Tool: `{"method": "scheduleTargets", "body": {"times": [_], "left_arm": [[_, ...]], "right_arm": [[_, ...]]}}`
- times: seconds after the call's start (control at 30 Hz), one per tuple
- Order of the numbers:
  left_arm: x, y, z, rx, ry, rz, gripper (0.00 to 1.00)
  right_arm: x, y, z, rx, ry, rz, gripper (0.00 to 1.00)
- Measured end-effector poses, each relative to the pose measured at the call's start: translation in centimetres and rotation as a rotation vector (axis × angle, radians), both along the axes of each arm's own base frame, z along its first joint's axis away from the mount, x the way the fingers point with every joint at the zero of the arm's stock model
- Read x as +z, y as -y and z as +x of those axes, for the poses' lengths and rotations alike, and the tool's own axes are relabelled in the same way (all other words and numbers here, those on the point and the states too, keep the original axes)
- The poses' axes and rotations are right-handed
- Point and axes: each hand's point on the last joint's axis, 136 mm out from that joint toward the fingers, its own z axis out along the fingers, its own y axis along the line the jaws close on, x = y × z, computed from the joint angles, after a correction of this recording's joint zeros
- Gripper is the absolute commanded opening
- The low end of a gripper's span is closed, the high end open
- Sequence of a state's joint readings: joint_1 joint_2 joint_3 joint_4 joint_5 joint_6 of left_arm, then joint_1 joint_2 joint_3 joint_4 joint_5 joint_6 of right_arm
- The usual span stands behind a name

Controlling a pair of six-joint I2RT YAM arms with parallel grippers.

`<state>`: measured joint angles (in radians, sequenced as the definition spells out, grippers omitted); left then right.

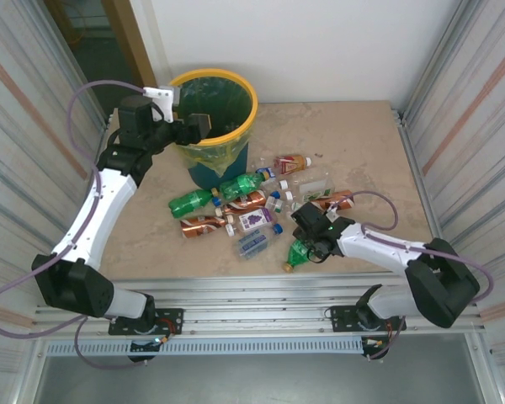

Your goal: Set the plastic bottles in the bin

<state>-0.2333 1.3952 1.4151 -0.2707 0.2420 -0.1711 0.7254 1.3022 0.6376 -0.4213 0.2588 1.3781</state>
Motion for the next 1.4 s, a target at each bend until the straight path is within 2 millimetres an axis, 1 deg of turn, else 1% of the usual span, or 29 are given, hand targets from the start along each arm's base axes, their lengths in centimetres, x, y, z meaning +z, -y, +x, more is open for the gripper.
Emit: {"method": "scheduleTargets", "body": {"times": [0.1, 0.2, 0.3, 0.37, 0.43, 0.57, 0.7, 0.83, 0.93, 1.07, 1.13, 1.23, 1.4], "left_arm": [[0.2, 0.0, -0.3, 0.002, 0.006, -0.019, 0.96], [0.6, 0.2, -0.9, -0.012, 0.015, -0.045, 0.96], [0.9, 0.7, -1.7, -0.039, 0.020, -0.072, 0.96], [1.0, 1.4, -2.3, -0.063, 0.022, -0.085, 0.96], [0.8, 2.6, -2.9, -0.100, 0.021, -0.088, 0.96], [-0.5, 6.1, -5.1, -0.205, 0.004, -0.084, 0.95], [-1.2, 9.2, -7.4, -0.301, 0.023, -0.069, 0.94], [-2.9, 12.3, -9.7, -0.397, 0.024, -0.053, 0.92], [-4.5, 14.6, -11.5, -0.466, 0.024, -0.035, 0.91], [-5.6, 17.1, -13.1, -0.542, 0.042, -0.035, 0.89], [-6.0, 18.1, -13.2, -0.565, 0.046, -0.039, 0.88], [-6.8, 19.1, -13.0, -0.581, 0.043, -0.039, 0.86], [-8.5, 20.2, -12.4, -0.597, 0.017, -0.036, 0.82]], "right_arm": [[1.8, 0.8, 0.0, -0.010, 0.044, -0.007, 0.33], [4.1, 1.1, 0.4, -0.004, 0.104, -0.007, 0.31], [7.3, 1.3, 1.3, 0.010, 0.199, 0.001, 0.31], [9.6, 1.4, 2.0, 0.017, 0.264, 0.008, 0.30], [11.7, 1.6, 2.7, 0.034, 0.322, 0.005, 0.30], [15.3, 1.8, 4.2, 0.060, 0.427, -0.013, 0.30], [18.2, 1.4, 5.7, 0.090, 0.518, -0.024, 0.30], [20.8, 0.5, 7.5, 0.122, 0.590, -0.022, 0.29], [22.3, -0.7, 8.8, 0.157, 0.626, -0.007, 0.29], [23.8, -2.7, 10.1, 0.209, 0.668, 0.038, 0.29], [24.3, -3.9, 10.5, 0.237, 0.682, 0.071, 0.29], [25.0, -5.3, 11.1, 0.274, 0.702, 0.115, 0.29], [25.5, -7.3, 11.6, 0.330, 0.719, 0.180, 0.29]]}}
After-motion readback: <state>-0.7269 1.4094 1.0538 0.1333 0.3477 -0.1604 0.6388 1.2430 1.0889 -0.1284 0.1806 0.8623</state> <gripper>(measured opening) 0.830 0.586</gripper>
